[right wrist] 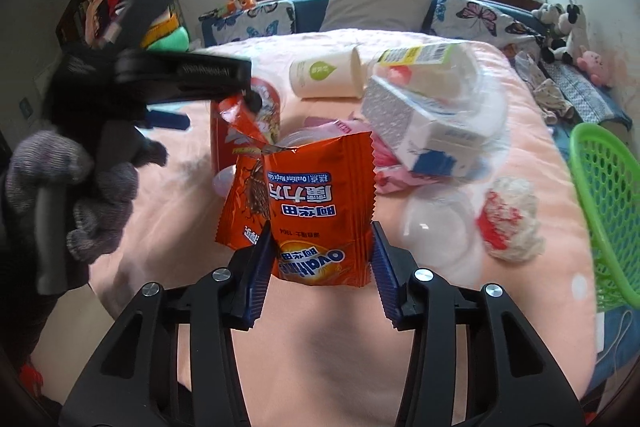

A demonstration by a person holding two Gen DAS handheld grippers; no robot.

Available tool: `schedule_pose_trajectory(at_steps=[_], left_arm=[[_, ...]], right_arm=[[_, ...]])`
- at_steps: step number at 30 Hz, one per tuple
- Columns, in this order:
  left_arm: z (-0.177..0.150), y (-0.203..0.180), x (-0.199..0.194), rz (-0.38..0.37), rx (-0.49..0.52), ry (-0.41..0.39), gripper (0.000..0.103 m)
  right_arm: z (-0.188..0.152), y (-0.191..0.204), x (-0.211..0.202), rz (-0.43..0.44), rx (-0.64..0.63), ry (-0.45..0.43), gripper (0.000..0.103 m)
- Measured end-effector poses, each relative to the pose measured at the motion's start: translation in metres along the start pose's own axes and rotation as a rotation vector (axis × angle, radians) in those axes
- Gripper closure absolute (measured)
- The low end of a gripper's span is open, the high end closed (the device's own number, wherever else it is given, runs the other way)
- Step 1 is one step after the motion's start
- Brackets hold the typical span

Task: Collect trash
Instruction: 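Carry the wrapper with the right gripper while the left gripper grasps the red paper cup, then open the right gripper over the green basket while the left carries the red cup there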

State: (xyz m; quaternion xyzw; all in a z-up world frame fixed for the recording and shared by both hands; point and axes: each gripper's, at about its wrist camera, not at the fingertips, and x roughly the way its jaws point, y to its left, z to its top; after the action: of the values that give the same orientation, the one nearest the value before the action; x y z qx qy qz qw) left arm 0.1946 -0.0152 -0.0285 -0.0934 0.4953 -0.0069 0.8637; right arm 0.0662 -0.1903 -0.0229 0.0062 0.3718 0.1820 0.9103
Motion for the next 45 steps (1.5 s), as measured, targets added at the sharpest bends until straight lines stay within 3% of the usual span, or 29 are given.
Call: schedule_pose_trajectory(at_steps=[5, 9, 13, 23, 29, 37, 43, 45], left_arm=[[0.001, -0.005, 0.009, -0.016, -0.001, 0.02, 0.008], [0.003, -0.009, 0.012, -0.057, -0.001, 0.033, 0.024], [0.002, -0.015, 0.008, -0.045, 0.024, 0.012, 0.026], [0.013, -0.03, -0.049, -0.087, 0.082, -0.097, 0.03], [0.02, -0.07, -0.077, -0.168, 0.176, -0.144, 0.03], [0.015, -0.145, -0.086, -0.294, 0.319, -0.159, 0.03], [0.003, -0.191, -0.093, -0.367, 0.429, -0.188, 0.03], [-0.001, -0.203, -0.094, -0.381, 0.461, -0.189, 0.03]], right_arm=[[0.0, -0.022, -0.026, -0.025, 0.039, -0.039, 0.056], [0.003, -0.045, -0.044, -0.058, 0.078, -0.069, 0.056], [0.005, -0.076, -0.059, -0.096, 0.134, -0.09, 0.056], [0.008, -0.154, -0.091, -0.261, 0.266, -0.154, 0.056], [0.0, -0.205, -0.093, -0.399, 0.334, -0.132, 0.056], [-0.024, -0.258, -0.086, -0.468, 0.43, -0.074, 0.051], [-0.031, -0.275, -0.086, -0.477, 0.465, -0.059, 0.031], [-0.034, -0.277, -0.089, -0.472, 0.469, -0.063, 0.03]])
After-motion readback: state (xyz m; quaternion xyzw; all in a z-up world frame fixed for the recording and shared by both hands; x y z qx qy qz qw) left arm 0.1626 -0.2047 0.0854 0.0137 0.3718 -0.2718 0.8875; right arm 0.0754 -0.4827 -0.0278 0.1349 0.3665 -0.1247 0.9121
